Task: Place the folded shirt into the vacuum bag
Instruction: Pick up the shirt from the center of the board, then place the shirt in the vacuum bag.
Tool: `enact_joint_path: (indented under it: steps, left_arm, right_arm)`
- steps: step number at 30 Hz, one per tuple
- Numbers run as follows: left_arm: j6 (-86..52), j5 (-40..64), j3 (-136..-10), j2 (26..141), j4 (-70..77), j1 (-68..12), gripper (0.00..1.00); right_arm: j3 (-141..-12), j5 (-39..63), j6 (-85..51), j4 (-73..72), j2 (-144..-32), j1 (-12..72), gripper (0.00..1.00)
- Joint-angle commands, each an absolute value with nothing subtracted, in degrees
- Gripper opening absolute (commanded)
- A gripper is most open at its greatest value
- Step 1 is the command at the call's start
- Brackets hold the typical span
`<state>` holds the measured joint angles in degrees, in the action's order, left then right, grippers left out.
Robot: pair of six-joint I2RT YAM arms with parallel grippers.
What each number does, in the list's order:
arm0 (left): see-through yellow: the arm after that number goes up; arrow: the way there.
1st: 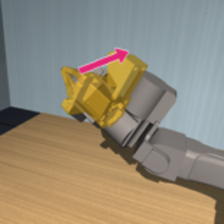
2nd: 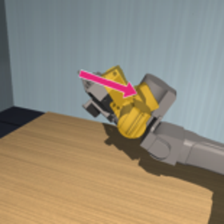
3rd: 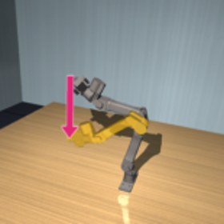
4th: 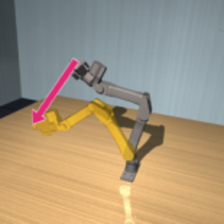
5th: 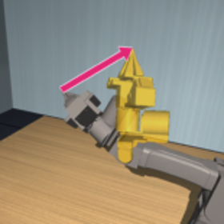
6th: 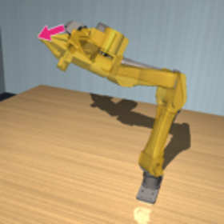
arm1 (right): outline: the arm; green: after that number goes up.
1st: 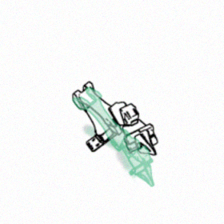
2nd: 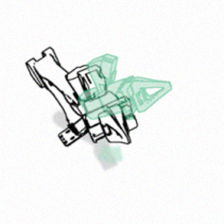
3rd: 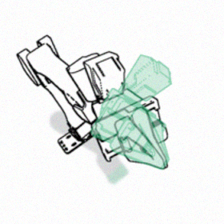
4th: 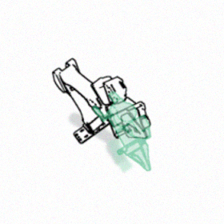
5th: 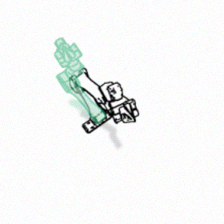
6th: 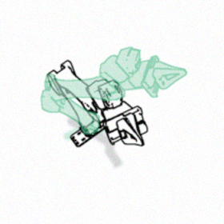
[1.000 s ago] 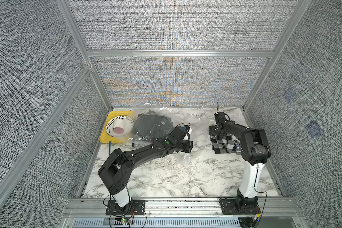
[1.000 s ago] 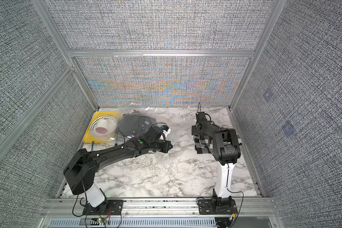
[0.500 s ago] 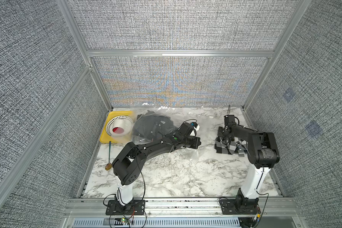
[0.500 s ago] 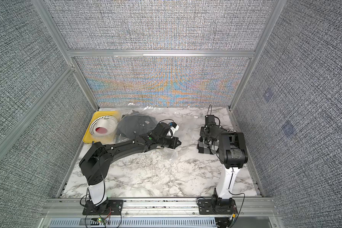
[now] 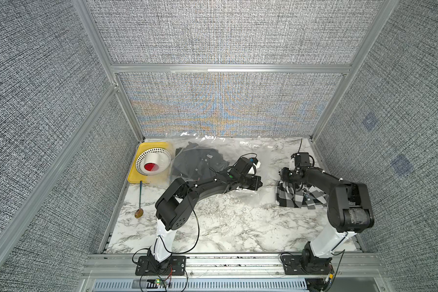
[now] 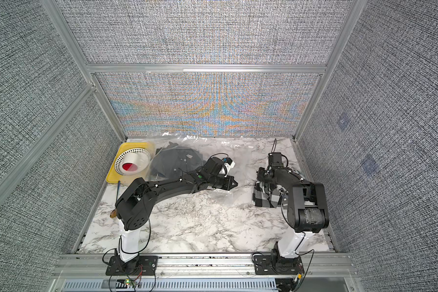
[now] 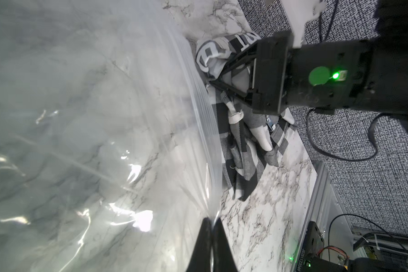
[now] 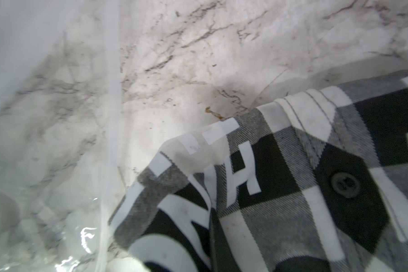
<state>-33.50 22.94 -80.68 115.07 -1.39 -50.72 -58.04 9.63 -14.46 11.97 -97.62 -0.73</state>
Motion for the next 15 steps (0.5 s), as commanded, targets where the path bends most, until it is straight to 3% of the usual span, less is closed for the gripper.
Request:
enact_joint_path:
  steps: [1,9,15]
  left_arm:
    - [-33.43,24.50,-79.45,114.35,-0.62,-50.71,0.00]
    - [-33.74,24.34,-77.35,111.21,-0.05,-50.71,0.00]
    - [-34.49,23.40,-76.73,110.15,1.21,-50.71,0.00]
  right_arm:
    - [-57.39,17.78,-15.03,9.21,-95.49,-0.74,0.00]
    - [-55.44,28.57,-20.07,4.09,-90.33,-1.99,0.00]
    - [-49.89,38.70,-32.46,-11.15,-88.86,-2.19,0.00]
